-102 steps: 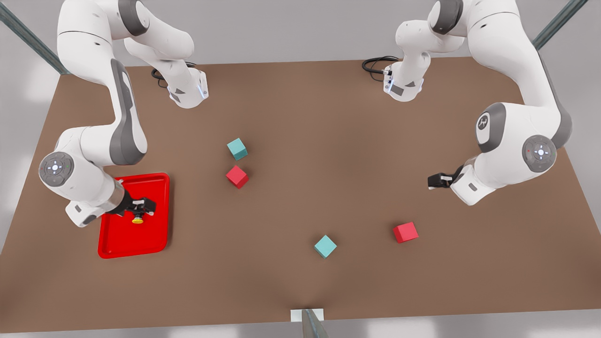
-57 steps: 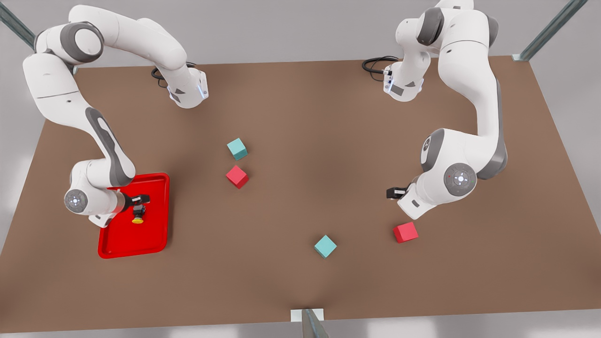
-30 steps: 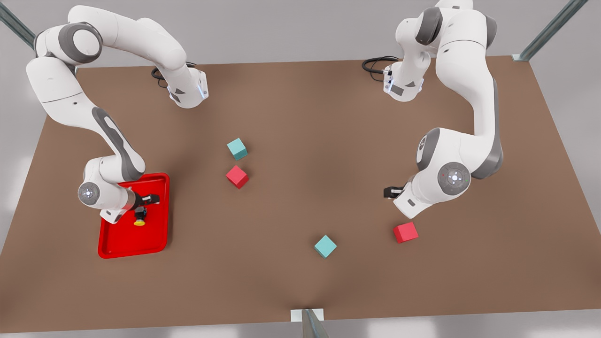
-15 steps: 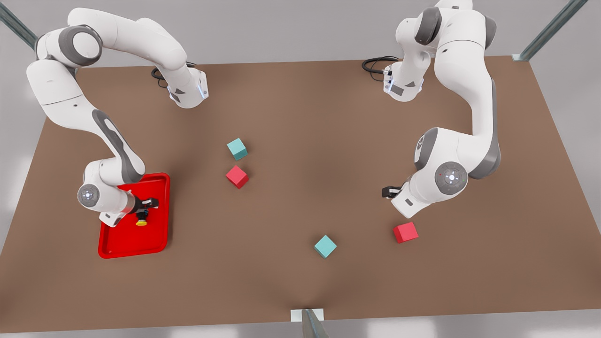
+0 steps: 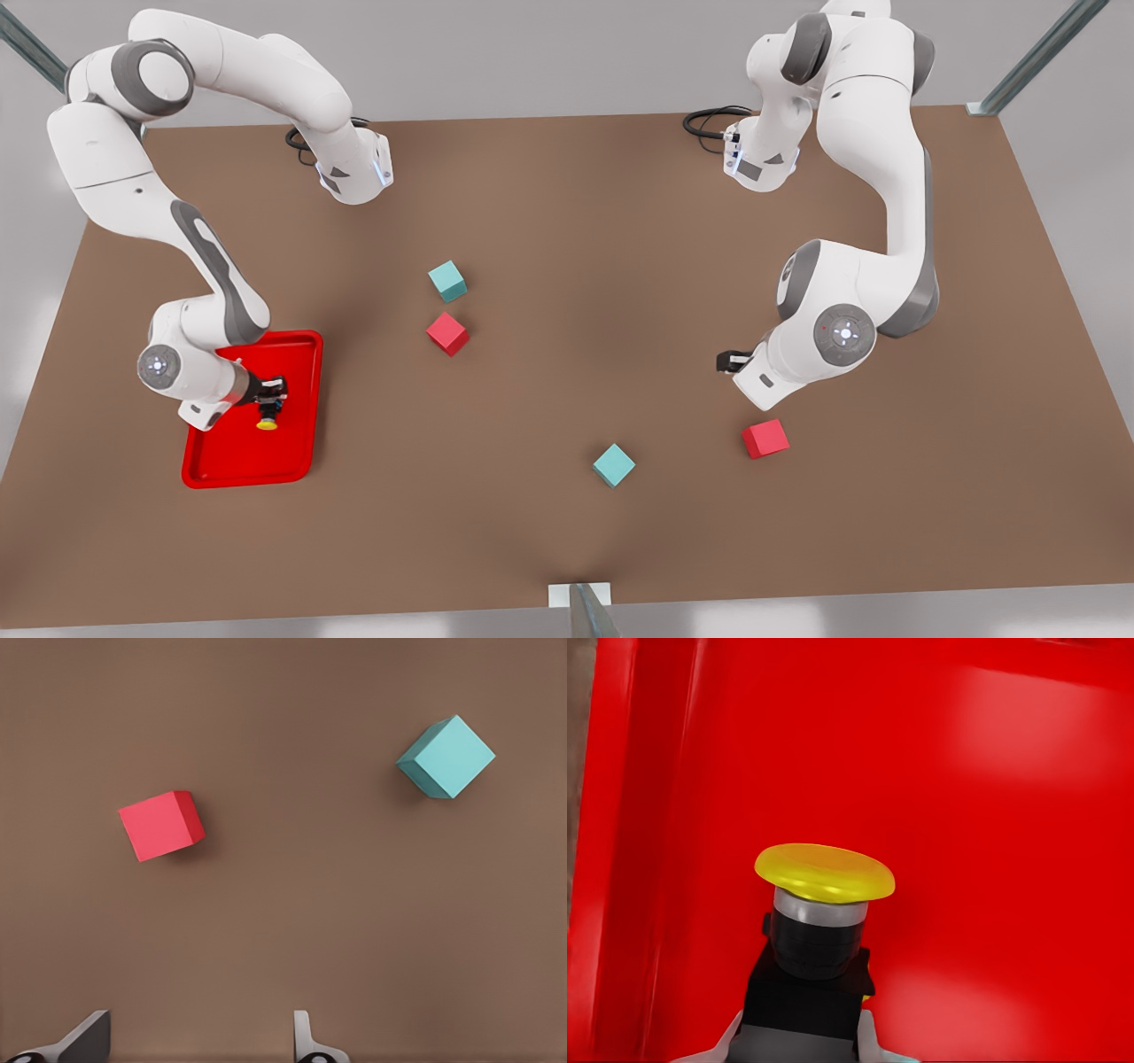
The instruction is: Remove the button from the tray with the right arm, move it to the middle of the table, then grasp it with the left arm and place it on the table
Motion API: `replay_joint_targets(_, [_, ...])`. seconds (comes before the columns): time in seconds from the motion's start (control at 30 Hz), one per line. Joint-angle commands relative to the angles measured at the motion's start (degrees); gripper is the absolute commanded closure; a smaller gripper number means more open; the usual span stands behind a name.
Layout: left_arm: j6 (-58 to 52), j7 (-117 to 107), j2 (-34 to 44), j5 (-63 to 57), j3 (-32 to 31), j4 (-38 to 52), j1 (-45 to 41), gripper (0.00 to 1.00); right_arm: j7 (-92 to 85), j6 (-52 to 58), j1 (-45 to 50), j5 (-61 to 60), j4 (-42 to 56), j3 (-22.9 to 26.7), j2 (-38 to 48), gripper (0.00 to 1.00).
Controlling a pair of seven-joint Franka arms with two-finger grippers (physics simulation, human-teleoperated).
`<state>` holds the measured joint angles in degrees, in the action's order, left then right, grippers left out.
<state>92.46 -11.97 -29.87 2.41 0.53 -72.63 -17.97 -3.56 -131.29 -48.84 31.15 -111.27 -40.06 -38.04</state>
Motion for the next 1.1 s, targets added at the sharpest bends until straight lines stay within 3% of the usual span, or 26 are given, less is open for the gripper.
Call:
replay_joint_targets(0.0, [0.0,-0.16,0.07,-0.04,0.0,0.12,0.13,0.0,2.42,4.98,-0.64,0.23,-0.18,-1.6,2.01,0.54])
replay_joint_targets(0.1, [-0.09,-0.08,0.33,-0.04,0.0,0.12,0.13,0.0,13.66,9.64,-0.47,-3.99,-1.23,-9.69,3.94,0.54])
replay_joint_targets(0.2, [0.0,0.45,-0.02,-0.13,0.09,0.12,0.48,0.0,26.48,10.0,13.49,-12.94,-0.36,-9.52,4.03,0.54])
replay_joint_targets(0.3, [-0.62,0.45,0.6,-0.48,0.09,0.12,0.66,0.0,37.21,10.17,40.19,-27.0,10.79,7.07,3.24,0.54])
replay_joint_targets(0.33, [-0.53,0.63,0.69,-0.57,0.26,0.12,0.74,0.0,39.85,10.35,53.84,-35.01,16.86,17.54,2.19,0.54])
replay_joint_targets(0.37, [-0.36,0.63,0.6,-0.57,0.35,0.03,0.74,0.0,43.28,10.53,61.31,-38.44,22.66,23.0,-0.45,0.54])
replay_joint_targets(0.47, [0.08,0.71,-0.02,-0.57,0.52,0.03,1.27,0.0,51.19,12.37,78.72,-48.28,35.76,35.57,-6.96,0.54])
replay_joint_targets(0.53, [0.0,0.54,0.16,-0.57,0.7,0.12,1.54,0.0,53.74,12.55,88.13,-53.38,36.03,41.2,-7.4,0.54])
replay_joint_targets(0.7, [-0.97,0.19,2.0,-0.66,0.96,0.29,2.06,0.0,53.74,12.99,97.09,-56.2,36.12,41.2,-8.98,0.53])
replay_joint_targets(0.97, [0.7,0.45,0.33,-0.57,0.96,0.21,1.71,0.0,53.13,15.36,98.94,-54.44,53.78,43.13,-23.04,0.49])
replay_joint_targets(1.0, [0.61,0.45,0.25,-0.74,0.96,0.21,1.62,0.0,53.13,15.62,99.03,-54.44,53.87,43.48,-23.22,0.02])
replay_joint_targets(1.07, [-5.59,0.36,-0.1,-1.27,0.44,0.73,0.83,0.0,53.22,15.71,99.12,-54.44,53.87,43.48,-23.48,0.0])
